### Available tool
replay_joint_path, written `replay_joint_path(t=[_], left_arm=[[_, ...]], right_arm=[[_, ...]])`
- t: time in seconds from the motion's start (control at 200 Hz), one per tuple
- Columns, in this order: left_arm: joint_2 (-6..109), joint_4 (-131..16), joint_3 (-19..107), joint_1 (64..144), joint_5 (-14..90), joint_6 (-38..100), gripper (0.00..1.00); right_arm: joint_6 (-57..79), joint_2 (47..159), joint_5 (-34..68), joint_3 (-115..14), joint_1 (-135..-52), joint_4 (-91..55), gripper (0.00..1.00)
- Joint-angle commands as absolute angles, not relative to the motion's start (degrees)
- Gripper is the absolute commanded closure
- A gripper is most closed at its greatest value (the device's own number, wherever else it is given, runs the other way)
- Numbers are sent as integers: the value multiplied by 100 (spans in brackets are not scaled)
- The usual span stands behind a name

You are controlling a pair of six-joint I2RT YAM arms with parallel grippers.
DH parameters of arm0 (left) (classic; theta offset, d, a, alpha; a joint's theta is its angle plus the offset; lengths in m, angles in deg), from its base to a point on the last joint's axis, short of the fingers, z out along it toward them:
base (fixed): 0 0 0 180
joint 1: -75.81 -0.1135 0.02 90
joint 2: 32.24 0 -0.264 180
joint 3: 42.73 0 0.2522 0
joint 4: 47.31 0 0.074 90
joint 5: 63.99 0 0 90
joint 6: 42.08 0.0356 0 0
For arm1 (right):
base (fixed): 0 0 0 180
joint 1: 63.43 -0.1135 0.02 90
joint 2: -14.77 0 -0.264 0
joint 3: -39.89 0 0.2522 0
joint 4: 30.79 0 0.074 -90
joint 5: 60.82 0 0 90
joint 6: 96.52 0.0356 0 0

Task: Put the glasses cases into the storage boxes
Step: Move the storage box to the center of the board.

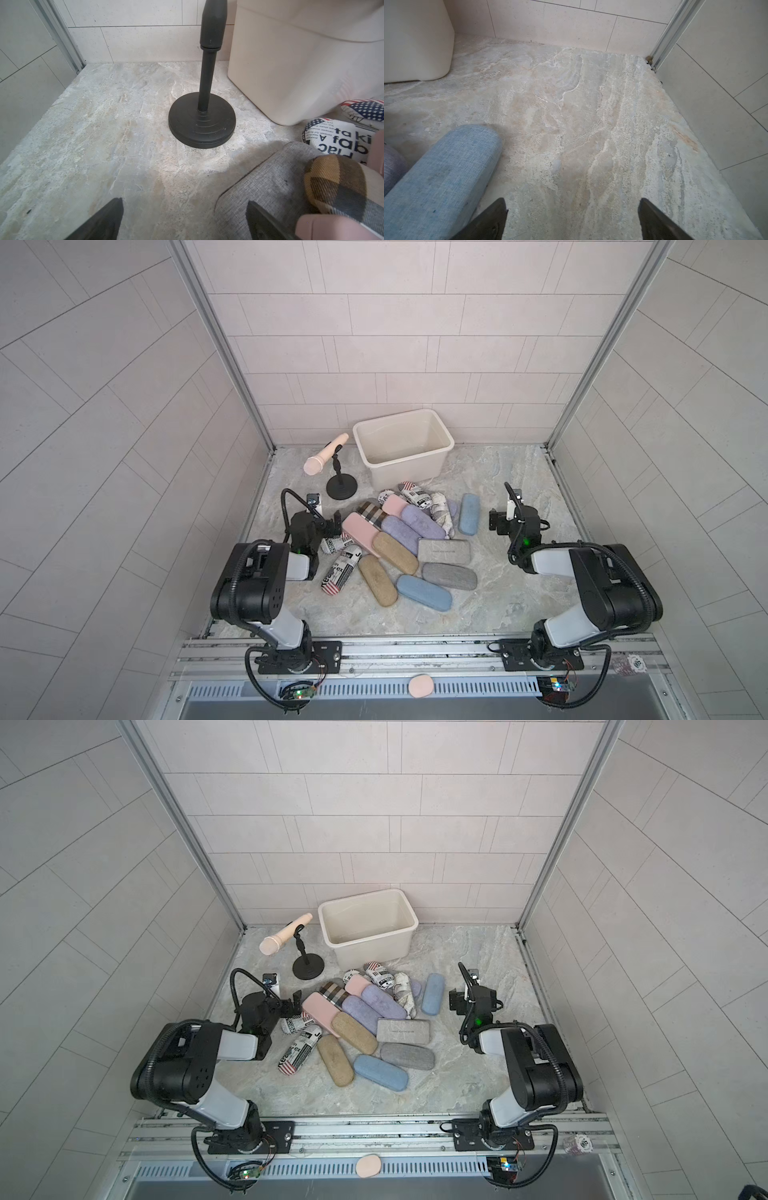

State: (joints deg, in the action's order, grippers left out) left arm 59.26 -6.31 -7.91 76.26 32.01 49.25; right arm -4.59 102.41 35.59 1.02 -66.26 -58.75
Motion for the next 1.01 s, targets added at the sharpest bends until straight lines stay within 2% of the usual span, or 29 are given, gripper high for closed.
replay_joint_path(t=[0.0, 1.001], left_arm=[[5893, -478, -782, 7684, 3047, 5030, 0], [5889, -521, -761, 7675, 3049, 5012, 0]], right_arm=[[-504, 10125, 3525, 141, -6606, -5825, 0], [-517, 10123, 3533, 143, -6603, -5830, 0]])
